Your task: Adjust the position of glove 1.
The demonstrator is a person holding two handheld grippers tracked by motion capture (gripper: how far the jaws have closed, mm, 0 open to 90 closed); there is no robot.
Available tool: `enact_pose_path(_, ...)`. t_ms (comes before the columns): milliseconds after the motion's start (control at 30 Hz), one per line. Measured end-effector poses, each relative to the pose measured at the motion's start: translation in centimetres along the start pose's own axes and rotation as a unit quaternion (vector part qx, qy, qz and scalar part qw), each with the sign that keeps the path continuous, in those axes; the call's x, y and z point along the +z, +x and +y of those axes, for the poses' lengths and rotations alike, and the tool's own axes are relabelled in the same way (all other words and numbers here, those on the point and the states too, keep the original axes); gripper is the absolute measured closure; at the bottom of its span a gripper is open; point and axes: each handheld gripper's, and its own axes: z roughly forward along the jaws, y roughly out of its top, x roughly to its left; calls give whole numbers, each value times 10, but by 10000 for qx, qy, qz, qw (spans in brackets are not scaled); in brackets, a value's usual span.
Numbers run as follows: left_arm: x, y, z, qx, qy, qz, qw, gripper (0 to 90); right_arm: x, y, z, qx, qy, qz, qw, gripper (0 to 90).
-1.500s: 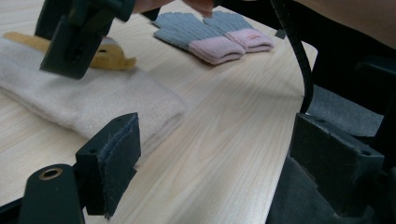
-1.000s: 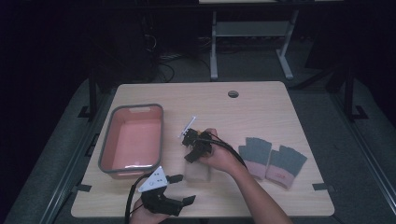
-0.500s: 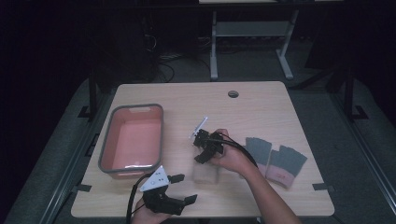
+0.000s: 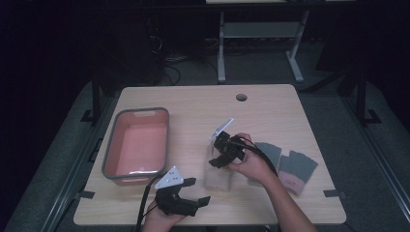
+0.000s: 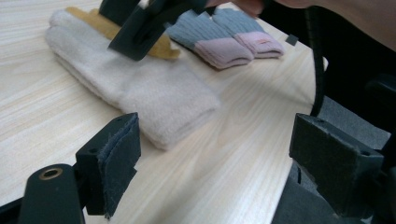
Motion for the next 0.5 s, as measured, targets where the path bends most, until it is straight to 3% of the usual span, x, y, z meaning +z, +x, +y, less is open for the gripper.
enact_pose_path(200,14,8,16,-207,287,-11,9994,165,-17,-6,-16,588,-271,84,9979,355)
enact_pose_path(400,30,17,27,-498,483,51,9976,209,-25,-14,-38,1157,-529,151,9918,352)
enact_pose_path(500,37,24,29,-663,620,86,9958,222,-26,-16,-47,1319,-608,168,9893,343)
